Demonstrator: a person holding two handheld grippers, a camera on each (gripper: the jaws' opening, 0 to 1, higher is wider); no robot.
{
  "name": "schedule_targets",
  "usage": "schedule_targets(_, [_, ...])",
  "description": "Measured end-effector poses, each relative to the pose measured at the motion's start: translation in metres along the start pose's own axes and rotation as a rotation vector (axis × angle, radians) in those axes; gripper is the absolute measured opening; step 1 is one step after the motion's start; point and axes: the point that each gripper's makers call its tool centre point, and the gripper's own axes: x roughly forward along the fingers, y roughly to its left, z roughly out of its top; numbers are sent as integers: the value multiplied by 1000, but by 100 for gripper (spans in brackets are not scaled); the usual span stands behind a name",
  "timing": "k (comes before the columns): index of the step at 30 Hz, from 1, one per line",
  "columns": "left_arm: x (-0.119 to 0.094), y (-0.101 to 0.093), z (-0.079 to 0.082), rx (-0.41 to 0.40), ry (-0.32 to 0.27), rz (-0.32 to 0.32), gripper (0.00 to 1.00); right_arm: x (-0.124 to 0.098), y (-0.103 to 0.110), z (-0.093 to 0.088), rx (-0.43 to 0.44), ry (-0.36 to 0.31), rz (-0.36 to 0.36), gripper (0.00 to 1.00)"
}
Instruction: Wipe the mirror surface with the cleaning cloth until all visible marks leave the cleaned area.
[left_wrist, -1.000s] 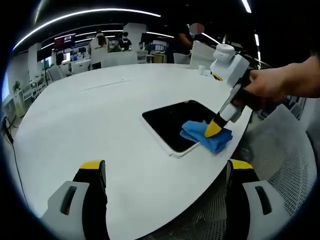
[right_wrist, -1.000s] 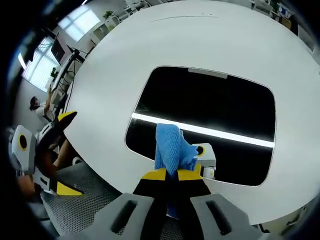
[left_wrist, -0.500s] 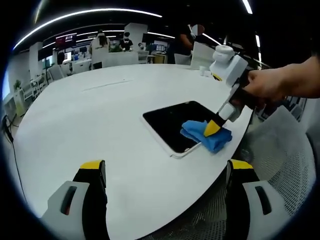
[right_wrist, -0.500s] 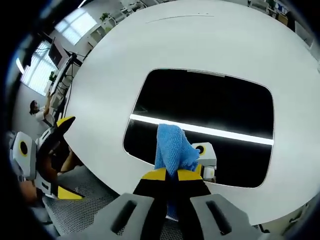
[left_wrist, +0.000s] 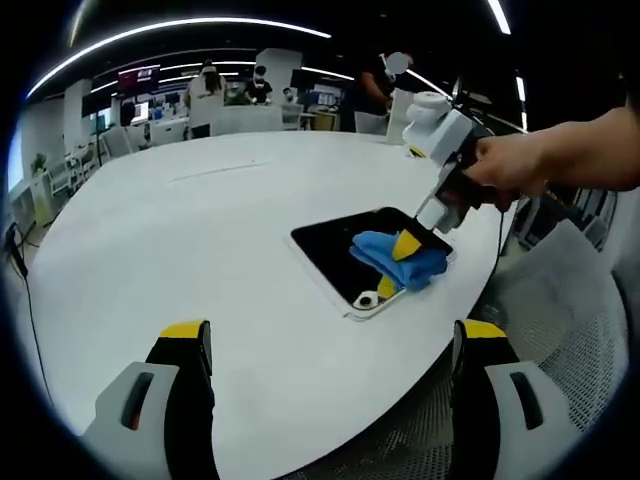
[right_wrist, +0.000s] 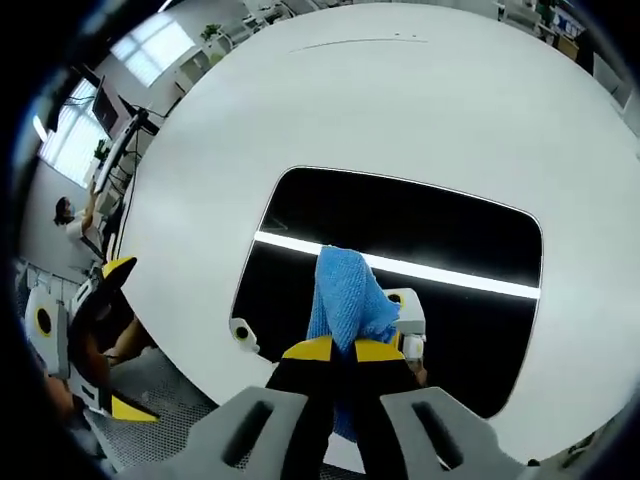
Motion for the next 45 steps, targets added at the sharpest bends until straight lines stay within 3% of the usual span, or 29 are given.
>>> schedule_targets(24, [0,0,-1,-6,3,-1,99,18,-27,63,-54,-35,-52,0])
schedule_targets(30, [1,0,-2,-4,9,-7,99,17,-26,69,-119,-52,-90,0])
schedule_targets(40, [0,1,-1,-8,4,-2,99,28,-35,88,-106,-54,-86,0])
schedule_targets(45, [1,2,-1,-6,6,0,99,25,-34,85,-102,-45,-70,0])
